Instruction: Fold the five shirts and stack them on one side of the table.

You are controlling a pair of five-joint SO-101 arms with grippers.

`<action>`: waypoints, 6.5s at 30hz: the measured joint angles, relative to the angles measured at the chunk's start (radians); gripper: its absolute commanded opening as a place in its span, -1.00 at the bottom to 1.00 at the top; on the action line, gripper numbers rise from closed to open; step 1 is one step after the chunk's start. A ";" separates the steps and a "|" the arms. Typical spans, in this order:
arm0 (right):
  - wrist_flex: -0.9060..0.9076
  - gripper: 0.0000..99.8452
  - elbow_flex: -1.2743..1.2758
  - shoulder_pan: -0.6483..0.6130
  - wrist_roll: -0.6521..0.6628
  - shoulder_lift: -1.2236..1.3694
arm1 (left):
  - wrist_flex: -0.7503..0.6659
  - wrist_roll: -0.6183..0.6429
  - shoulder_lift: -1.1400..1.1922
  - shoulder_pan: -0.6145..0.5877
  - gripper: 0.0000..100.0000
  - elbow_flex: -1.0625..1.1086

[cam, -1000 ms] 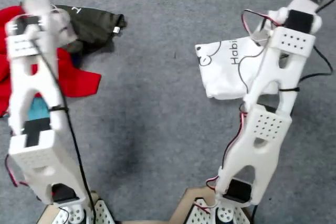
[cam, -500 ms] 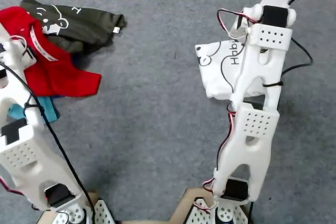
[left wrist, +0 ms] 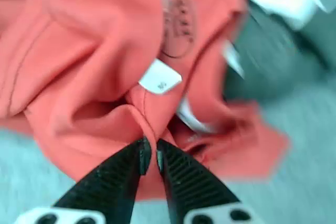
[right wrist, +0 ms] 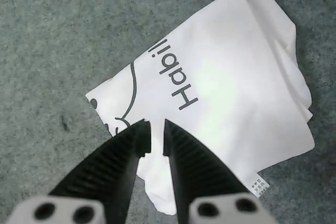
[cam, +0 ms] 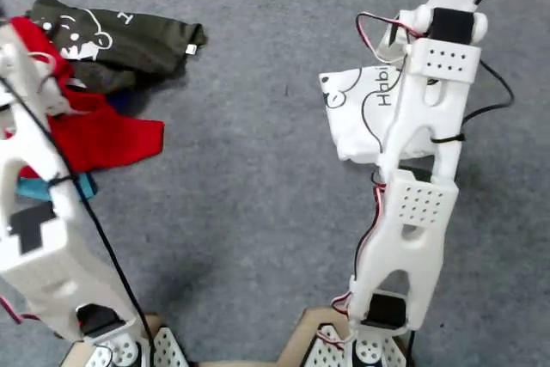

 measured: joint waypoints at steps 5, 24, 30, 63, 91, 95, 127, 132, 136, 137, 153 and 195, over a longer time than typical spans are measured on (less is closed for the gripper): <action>0.000 -0.89 0.000 -0.055 0.000 0.000 | 0.049 -0.087 -0.299 0.146 -0.94 0.226; 0.002 -0.50 0.017 -0.161 0.000 0.000 | 0.052 -0.112 -1.234 0.891 -0.45 0.721; 0.002 -0.49 0.143 -0.193 0.000 0.000 | 0.084 -0.091 -1.290 0.632 -0.46 0.740; -0.232 -0.90 1.481 0.015 0.356 -0.601 | -0.439 0.038 -0.339 0.344 -0.94 1.034; -0.288 -0.89 1.476 -0.245 0.204 -0.683 | -0.540 0.046 -0.486 -0.037 -0.82 0.606; -0.407 -0.89 1.401 -0.311 0.150 -0.667 | -0.516 -0.006 -0.404 -0.038 -0.48 0.589; -0.002 -0.58 0.144 -0.463 -0.190 0.239 | -0.410 -0.028 -0.374 -0.040 -0.47 0.603; -0.008 -0.63 0.249 -0.500 -0.192 0.193 | -0.410 -0.028 -0.374 -0.040 -0.47 0.603; -0.026 -0.63 0.262 -0.494 -0.192 0.193 | -0.410 -0.028 -0.374 -0.040 -0.47 0.603; -0.031 -0.63 0.262 -0.496 -0.192 0.193 | -0.410 -0.028 -0.374 -0.040 -0.47 0.603; -0.071 -0.64 0.261 -0.497 -0.192 0.295 | -0.410 -0.028 -0.374 -0.040 -0.47 0.603; 0.002 -0.97 0.241 -0.216 0.345 -0.015 | -0.285 0.428 -0.371 0.002 -0.47 0.482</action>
